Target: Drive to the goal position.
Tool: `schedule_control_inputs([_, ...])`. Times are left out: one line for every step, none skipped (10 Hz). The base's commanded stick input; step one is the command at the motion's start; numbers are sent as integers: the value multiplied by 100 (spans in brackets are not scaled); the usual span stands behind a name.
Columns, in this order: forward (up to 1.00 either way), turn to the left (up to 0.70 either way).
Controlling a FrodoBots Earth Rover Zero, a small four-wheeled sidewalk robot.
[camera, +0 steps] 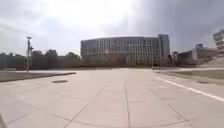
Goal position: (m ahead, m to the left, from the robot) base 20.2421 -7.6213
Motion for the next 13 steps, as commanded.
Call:
schedule_control_inputs([70, 0])
schedule_control_inputs([70, 0])
schedule_control_inputs([70, 0])
schedule_control_inputs([70, 0])
schedule_control_inputs([70, 0])
schedule_control_inputs([70, 0])
schedule_control_inputs([70, 0])
schedule_control_inputs([70, 0])
schedule_control_inputs([70, 0])
schedule_control_inputs([70, 0])
schedule_control_inputs([70, 0])
schedule_control_inputs([70, 0])
schedule_control_inputs([70, 0])
